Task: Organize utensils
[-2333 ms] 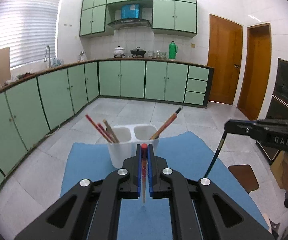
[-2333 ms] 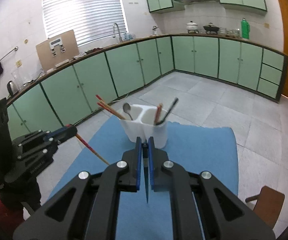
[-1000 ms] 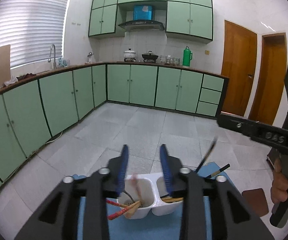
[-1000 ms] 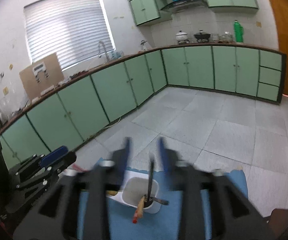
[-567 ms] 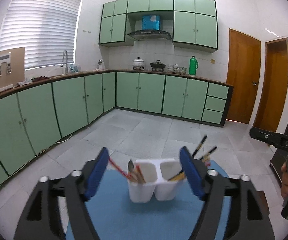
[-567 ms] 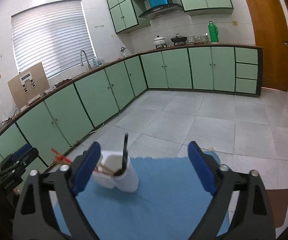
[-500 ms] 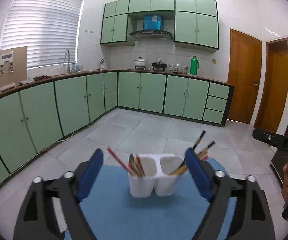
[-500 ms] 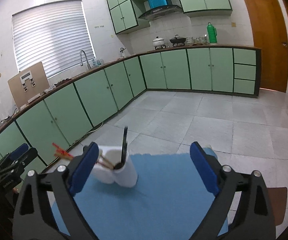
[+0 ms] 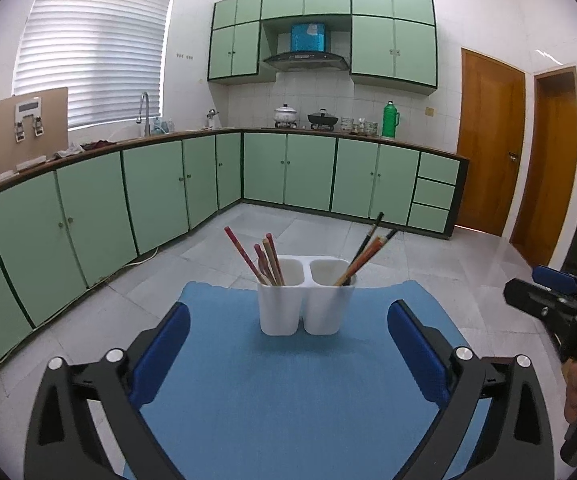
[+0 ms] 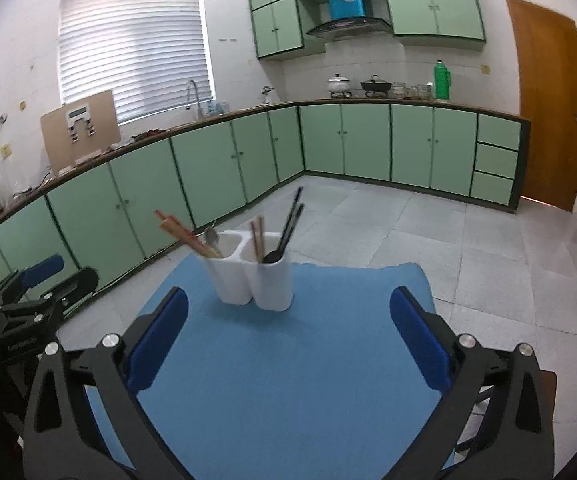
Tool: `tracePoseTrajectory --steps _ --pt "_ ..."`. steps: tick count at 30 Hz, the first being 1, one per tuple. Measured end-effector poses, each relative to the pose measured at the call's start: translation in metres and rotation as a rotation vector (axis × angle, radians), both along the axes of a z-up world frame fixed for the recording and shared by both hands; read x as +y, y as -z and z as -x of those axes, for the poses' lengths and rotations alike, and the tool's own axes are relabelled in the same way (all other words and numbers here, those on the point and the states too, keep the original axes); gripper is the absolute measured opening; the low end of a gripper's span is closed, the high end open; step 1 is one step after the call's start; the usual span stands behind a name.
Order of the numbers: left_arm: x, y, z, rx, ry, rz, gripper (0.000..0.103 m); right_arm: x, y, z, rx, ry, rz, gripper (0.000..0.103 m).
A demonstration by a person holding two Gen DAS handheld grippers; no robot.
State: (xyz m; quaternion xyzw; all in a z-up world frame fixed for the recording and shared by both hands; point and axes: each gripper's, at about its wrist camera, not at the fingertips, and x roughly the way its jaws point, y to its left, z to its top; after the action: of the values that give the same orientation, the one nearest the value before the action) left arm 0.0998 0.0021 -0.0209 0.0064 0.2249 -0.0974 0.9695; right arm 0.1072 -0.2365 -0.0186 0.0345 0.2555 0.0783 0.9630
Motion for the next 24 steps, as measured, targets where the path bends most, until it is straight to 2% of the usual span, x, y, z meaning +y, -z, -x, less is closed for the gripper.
tracePoseTrajectory --steps 9,13,24 --pt "-0.006 -0.021 0.035 -0.059 0.012 -0.031 0.097 0.013 -0.027 0.031 -0.063 -0.017 0.015 0.098" --pt "-0.006 -0.033 0.048 -0.087 0.021 -0.019 0.097 0.018 -0.039 0.038 -0.093 -0.02 0.026 0.098" --pt "-0.004 -0.046 0.063 -0.126 0.02 -0.008 0.097 0.025 -0.05 0.054 -0.13 -0.034 0.042 0.098"
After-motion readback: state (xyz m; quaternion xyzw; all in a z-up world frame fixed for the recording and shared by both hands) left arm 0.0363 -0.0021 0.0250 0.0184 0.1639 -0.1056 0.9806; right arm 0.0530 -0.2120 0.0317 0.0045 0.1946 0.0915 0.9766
